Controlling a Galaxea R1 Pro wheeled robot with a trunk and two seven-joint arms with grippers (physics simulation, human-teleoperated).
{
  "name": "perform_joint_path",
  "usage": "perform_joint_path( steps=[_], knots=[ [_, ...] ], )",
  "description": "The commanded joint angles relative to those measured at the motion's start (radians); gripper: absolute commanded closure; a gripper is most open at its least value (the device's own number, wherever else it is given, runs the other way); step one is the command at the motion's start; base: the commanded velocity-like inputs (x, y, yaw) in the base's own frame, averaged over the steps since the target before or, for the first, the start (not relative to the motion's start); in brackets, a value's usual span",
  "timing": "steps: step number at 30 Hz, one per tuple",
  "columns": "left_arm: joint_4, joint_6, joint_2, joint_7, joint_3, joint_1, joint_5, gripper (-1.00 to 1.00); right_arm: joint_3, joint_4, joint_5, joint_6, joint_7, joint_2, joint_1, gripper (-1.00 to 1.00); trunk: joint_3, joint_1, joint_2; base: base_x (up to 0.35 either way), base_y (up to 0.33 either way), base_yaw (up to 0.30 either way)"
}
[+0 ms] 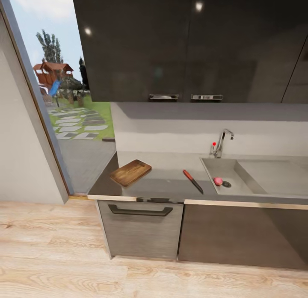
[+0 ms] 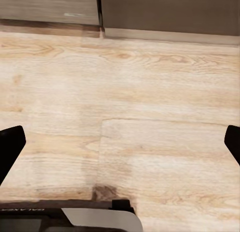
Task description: In the kitchen, take the Vidalia onion out of the sink, dice it on the chopping board with the paring knife, put the diced onion into the bowl on the countertop, then place both the paring knife and the chopping board into the sink.
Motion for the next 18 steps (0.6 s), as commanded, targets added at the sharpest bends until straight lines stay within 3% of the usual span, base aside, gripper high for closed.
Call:
perform_joint_path(
  steps=[1,18],
  knots=[
    [0.0,-0.002,0.0,-0.001,0.001,0.0,0.001,-1.0,0.0,-0.001,0.0,-0.001,-0.001,0.0,0.0,-1.0,0.002,-0.004,0.006,0.0,0.0,0.0],
    [0.0,-0.002,-0.001,-0.001,0.001,0.0,0.001,-1.0,0.001,-0.001,0.0,-0.001,-0.001,0.0,0.0,-1.0,0.055,-0.069,0.125,0.0,0.0,0.0]
  ],
)
